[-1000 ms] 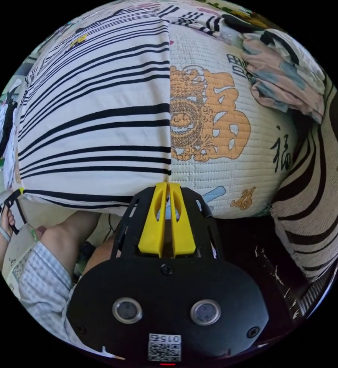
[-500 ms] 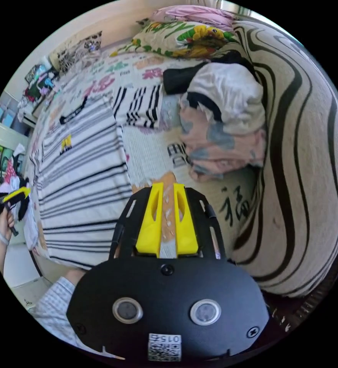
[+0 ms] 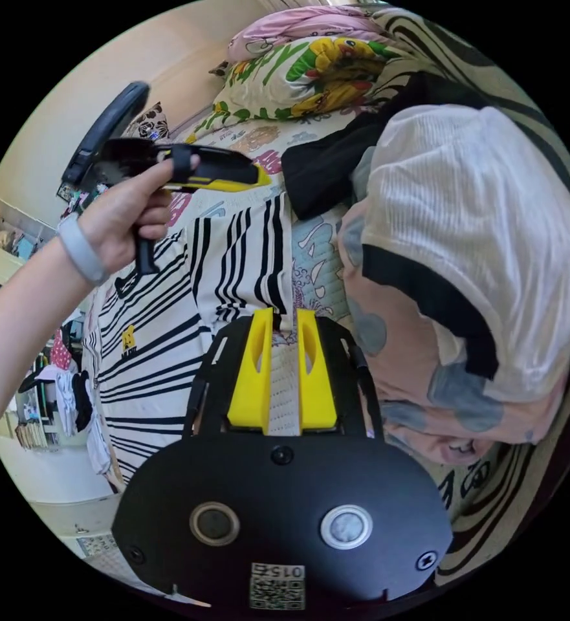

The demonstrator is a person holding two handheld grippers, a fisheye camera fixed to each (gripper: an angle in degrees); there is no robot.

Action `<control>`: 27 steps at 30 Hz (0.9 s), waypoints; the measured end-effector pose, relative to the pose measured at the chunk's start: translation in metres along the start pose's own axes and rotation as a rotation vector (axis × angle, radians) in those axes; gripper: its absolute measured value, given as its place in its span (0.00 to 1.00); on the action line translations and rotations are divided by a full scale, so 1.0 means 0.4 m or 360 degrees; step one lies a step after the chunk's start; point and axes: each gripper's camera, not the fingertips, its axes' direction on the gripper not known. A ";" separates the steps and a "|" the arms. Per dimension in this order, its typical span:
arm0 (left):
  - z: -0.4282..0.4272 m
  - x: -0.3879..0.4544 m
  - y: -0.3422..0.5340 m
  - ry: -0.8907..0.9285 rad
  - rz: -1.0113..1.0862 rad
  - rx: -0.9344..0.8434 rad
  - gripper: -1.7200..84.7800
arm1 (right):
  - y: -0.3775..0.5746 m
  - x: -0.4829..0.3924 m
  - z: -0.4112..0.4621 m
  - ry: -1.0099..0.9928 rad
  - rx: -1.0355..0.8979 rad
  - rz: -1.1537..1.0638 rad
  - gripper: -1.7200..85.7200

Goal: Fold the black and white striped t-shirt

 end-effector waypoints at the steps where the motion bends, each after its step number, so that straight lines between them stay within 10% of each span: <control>1: 0.039 0.005 -0.024 -0.0029 0.0022 -0.0053 0.12 | -0.007 0.009 0.006 -0.0015 -0.0021 0.0001 0.09; 14: 0.157 -0.058 -0.057 0.0011 0.0213 -0.0085 0.03 | -0.066 0.067 -0.001 -0.0167 -0.0113 0.0024 0.02; 27: -0.129 -0.362 0.167 0.0287 -0.0114 0.0527 0.01 | -0.126 -0.062 -0.121 -0.0219 0.0051 -0.0246 0.01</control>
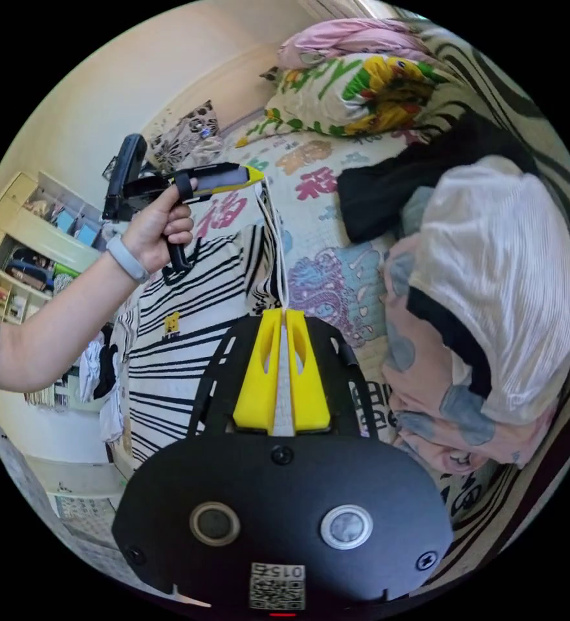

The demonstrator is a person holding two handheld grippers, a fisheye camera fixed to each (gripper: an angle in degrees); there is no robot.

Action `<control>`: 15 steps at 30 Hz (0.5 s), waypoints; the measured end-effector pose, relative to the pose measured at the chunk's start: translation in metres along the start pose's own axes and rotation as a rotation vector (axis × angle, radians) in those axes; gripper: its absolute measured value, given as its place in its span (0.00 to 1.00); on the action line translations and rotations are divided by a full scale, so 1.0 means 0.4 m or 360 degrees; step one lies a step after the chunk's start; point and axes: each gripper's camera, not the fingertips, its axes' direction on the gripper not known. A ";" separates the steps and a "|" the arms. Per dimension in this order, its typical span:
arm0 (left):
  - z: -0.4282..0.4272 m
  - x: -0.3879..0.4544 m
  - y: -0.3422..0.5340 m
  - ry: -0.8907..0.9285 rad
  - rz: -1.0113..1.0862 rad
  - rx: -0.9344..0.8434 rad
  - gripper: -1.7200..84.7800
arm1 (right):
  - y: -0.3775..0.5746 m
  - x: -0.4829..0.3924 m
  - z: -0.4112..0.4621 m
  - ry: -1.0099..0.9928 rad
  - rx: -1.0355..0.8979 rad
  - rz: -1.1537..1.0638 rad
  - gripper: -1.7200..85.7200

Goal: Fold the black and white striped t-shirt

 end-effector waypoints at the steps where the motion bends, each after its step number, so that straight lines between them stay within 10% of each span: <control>1: -0.058 -0.042 0.032 -0.0005 -0.0070 0.0056 0.01 | -0.011 -0.033 -0.007 -0.0030 0.0004 -0.0075 0.01; 15: -0.354 -0.432 0.526 -0.0237 -0.0789 0.0083 0.01 | -0.020 -0.370 0.264 -0.0174 -0.0552 -0.0754 0.01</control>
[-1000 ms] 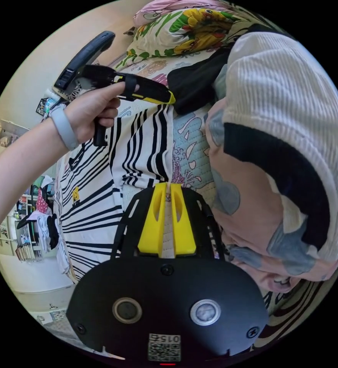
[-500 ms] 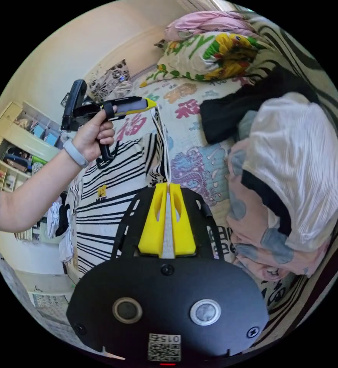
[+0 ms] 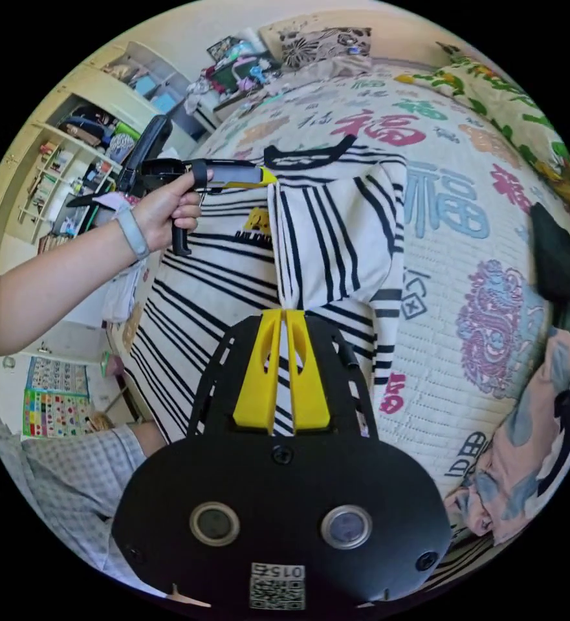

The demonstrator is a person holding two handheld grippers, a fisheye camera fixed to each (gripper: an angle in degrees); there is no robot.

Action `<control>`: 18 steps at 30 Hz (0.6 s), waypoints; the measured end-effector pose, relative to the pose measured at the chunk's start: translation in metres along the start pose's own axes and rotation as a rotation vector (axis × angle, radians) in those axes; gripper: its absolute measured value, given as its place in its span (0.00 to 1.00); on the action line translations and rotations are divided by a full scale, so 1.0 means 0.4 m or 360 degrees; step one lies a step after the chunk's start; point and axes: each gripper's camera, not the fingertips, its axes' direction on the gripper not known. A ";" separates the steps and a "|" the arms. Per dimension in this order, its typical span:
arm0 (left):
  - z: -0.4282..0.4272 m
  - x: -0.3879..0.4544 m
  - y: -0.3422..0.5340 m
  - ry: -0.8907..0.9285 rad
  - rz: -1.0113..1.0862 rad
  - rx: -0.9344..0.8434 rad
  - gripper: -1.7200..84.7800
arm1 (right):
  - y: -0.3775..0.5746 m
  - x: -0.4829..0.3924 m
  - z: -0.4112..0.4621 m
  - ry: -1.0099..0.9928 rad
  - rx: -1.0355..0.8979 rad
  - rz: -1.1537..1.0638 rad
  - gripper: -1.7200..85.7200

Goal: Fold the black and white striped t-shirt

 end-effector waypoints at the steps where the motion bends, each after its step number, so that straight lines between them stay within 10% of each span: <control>1: -0.005 -0.017 0.014 -0.0011 -0.0013 0.0008 0.01 | -0.009 -0.007 0.017 0.0009 -0.0028 -0.0025 0.01; 18: -0.009 -0.002 -0.058 -0.0218 0.0148 -0.0250 0.06 | -0.228 0.109 0.061 0.0283 0.0001 0.0222 0.01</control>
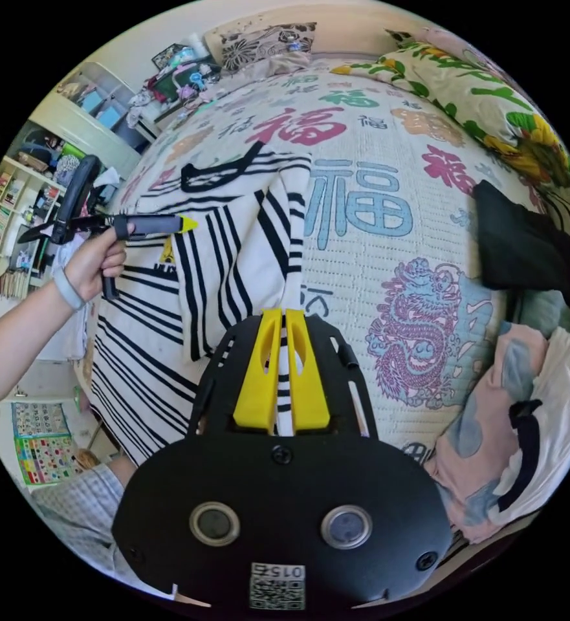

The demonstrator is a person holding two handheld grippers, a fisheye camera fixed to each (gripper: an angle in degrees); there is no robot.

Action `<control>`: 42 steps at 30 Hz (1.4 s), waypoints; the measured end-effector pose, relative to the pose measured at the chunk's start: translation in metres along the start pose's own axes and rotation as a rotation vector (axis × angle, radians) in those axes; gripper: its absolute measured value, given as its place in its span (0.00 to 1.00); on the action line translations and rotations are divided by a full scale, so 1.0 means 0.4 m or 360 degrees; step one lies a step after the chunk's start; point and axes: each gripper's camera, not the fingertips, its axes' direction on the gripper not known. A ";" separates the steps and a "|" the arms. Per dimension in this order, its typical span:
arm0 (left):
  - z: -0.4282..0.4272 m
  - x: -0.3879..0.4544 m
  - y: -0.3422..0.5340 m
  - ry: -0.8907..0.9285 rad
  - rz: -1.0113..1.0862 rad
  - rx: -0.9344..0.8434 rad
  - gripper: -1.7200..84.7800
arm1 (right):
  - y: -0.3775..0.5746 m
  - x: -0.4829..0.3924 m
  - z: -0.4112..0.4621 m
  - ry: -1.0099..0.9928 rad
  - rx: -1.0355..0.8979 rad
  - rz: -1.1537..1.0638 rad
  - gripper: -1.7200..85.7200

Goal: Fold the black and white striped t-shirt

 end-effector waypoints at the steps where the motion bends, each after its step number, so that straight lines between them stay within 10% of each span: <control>1: -0.014 0.005 0.010 -0.0066 0.0025 0.0036 0.04 | -0.011 -0.009 0.025 0.0049 -0.0072 -0.0027 0.01; 11: -0.141 -0.007 0.040 -0.0335 0.0055 0.0112 0.07 | -0.067 -0.019 0.045 0.0067 0.0025 0.0085 0.01; 18: -0.185 0.115 -0.061 0.0227 0.0307 0.0293 0.06 | -0.156 -0.058 0.067 -0.0234 0.0179 0.0075 0.01; 26: -0.137 0.062 -0.135 0.0162 0.0252 0.0141 0.02 | -0.173 -0.114 0.166 -0.0153 0.0019 -0.0017 0.01; 42: -0.452 -0.167 0.270 0.0105 0.0039 0.0139 0.01 | -0.284 -0.382 0.311 -0.0269 -0.0135 -0.0221 0.01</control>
